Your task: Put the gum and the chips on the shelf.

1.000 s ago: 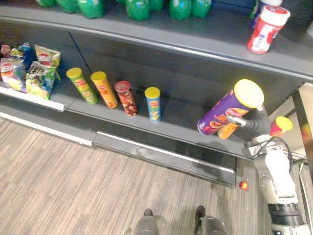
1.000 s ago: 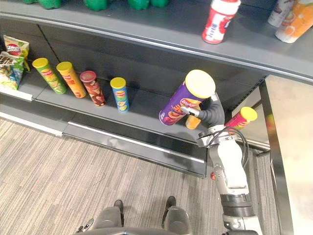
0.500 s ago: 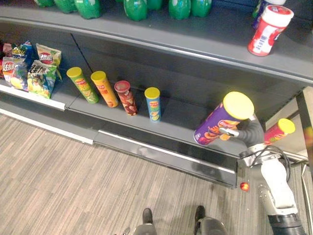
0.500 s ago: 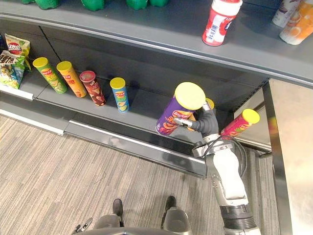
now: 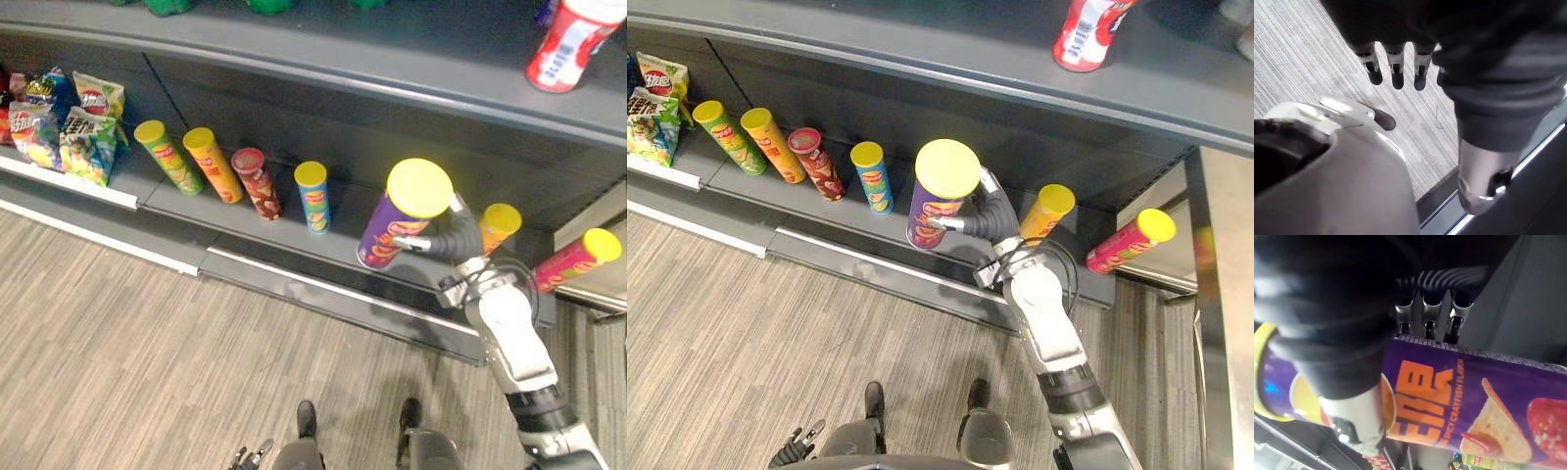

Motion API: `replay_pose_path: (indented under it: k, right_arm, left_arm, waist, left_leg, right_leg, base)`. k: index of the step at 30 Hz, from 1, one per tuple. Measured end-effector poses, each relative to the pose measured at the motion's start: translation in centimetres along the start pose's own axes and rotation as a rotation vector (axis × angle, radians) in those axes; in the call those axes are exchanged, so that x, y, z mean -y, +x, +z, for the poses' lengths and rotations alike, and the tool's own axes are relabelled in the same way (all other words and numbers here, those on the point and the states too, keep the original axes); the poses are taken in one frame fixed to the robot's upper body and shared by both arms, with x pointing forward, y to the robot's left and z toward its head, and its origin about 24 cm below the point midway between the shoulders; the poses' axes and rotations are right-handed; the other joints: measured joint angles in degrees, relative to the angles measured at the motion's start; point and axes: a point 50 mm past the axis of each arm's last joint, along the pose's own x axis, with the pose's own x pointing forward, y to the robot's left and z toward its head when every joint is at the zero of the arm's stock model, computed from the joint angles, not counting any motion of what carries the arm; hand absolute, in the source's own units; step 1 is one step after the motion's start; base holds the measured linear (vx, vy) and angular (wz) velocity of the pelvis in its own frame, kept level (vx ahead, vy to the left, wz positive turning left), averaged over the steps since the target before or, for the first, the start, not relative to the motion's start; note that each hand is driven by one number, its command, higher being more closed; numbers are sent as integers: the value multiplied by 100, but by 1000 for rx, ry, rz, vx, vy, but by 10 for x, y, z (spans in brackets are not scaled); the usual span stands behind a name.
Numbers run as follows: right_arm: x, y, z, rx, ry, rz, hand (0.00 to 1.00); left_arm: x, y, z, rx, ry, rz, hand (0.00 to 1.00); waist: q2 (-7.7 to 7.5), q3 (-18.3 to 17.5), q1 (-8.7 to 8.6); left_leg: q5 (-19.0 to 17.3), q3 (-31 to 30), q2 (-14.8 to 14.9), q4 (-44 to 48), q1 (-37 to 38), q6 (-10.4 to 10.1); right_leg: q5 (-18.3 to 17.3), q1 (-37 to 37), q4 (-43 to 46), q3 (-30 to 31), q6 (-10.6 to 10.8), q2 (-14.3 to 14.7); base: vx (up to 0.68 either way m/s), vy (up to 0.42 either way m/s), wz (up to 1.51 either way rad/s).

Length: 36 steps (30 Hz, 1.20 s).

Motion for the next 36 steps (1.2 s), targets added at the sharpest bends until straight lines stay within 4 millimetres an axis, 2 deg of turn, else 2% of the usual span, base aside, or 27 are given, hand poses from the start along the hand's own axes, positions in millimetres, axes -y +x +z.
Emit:
replay_pose_path:
  k: [3, 8, 10, 13, 17, 19, 25, 36]
  right_arm:
    - [5, 13, -3, -7, -55, -36, 100]
    - [15, 36, -5, 1, -168, -117, 100]
    - [27, 45, -4, 9, -203, -198, 100]
    - [34, 53, -5, 4, -243, -253, 100]
    - [38, 64, 1, 33, -295, -289, 100]
    - [43, 70, 0, 25, -312, -324, 100]
    - [54, 80, 2, 20, -338, -390, 100]
    - [74, 82, -1, -3, -366, -506, 100]
  left_arm:
    - [11, 4, 9, 21, 10, -42, 0]
    - [20, 6, 13, 24, 14, -82, 0]
    - [29, 8, 19, 44, 26, -118, 0]
    - [37, 9, 22, 56, 6, -142, 0]
    - [43, 9, 27, 75, 17, -167, 0]
    - [47, 9, 28, 75, 28, -182, 0]
    - [58, 9, 31, 89, 50, -225, 0]
    - [64, 9, 30, 83, 71, -250, 0]
  waist:
    - [113, 207, 11]
    - [202, 525, 61]
    - [308, 722, 161]
    - [426, 871, 226]
    - [476, 987, 260]
    - [556, 1054, 318]
    - [712, 1171, 484]
    - [892, 1253, 523]
  left_leg:
    - [81, -141, -9, 3, -87, -5]
    - [138, -232, -28, 5, -229, 3]
    - [185, -276, -49, 10, -317, 19]
    - [202, -316, -70, 15, -362, 35]
    - [220, -393, -91, 49, -514, 42]
    - [221, -428, -90, 78, -551, 42]
    - [294, -442, -95, 100, -733, 22]
    - [477, -461, -127, -4, -898, 49]
  right_leg:
    - [14, -33, 6, -139, -6, -13]
    - [22, -141, 43, -203, -14, -15]
    - [22, -233, 111, -236, -14, -61]
    - [22, -242, 115, -281, -14, -71]
    - [22, -341, 126, -347, -13, -95]
    - [22, -340, 128, -387, -13, -105]
    - [21, -518, 216, -428, -15, -122]
    - [51, -730, 314, -459, -29, -198]
  base:
    - [5, -1, 21]
    - [-28, 3, 11]
    - [-3, 12, 10]
    - [-8, 17, 8]
    - [2, 13, 9]
    - [11, 4, 9]
    - [-8, 5, 5]
    - [-23, 10, 3]
